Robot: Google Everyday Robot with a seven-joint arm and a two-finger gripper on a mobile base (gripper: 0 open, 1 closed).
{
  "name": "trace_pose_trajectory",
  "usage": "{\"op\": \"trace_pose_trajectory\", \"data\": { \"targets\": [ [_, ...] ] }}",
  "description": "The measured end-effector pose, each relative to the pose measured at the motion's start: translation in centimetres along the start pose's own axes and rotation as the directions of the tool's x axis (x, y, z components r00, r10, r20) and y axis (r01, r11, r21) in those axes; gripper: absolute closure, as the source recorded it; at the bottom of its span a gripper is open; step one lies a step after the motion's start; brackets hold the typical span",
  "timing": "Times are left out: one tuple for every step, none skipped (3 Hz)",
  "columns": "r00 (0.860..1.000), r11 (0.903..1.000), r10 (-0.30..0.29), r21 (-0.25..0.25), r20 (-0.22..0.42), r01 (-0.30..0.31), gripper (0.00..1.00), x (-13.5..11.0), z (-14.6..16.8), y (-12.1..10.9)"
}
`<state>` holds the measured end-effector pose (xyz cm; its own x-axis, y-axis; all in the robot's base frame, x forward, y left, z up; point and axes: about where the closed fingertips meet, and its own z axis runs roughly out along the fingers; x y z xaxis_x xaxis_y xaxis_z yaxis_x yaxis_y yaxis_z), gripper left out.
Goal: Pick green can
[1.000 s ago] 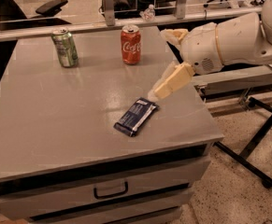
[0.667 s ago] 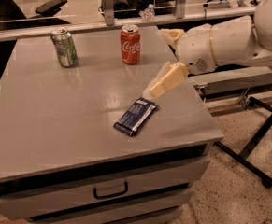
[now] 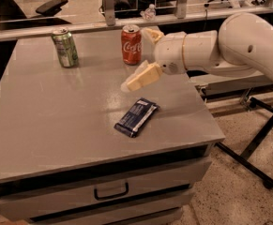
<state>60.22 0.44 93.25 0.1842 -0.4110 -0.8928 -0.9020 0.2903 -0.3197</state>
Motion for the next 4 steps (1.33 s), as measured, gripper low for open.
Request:
{"op": "trace_pose_trajectory", "data": {
  "targets": [
    [0.998,0.9998,0.006,-0.02,0.056,-0.005,0.0,-0.3,2.8,-0.3],
    [0.993,0.9978,0.031,-0.061,0.11,-0.025,0.0,-0.6,5.5,0.3],
    [0.988,0.9954,0.059,-0.084,0.143,-0.047,0.0,-0.7,7.9,0.7],
    [0.986,0.9952,0.087,-0.058,0.141,-0.079,0.0,-0.5,10.2,0.2]
  ]
}}
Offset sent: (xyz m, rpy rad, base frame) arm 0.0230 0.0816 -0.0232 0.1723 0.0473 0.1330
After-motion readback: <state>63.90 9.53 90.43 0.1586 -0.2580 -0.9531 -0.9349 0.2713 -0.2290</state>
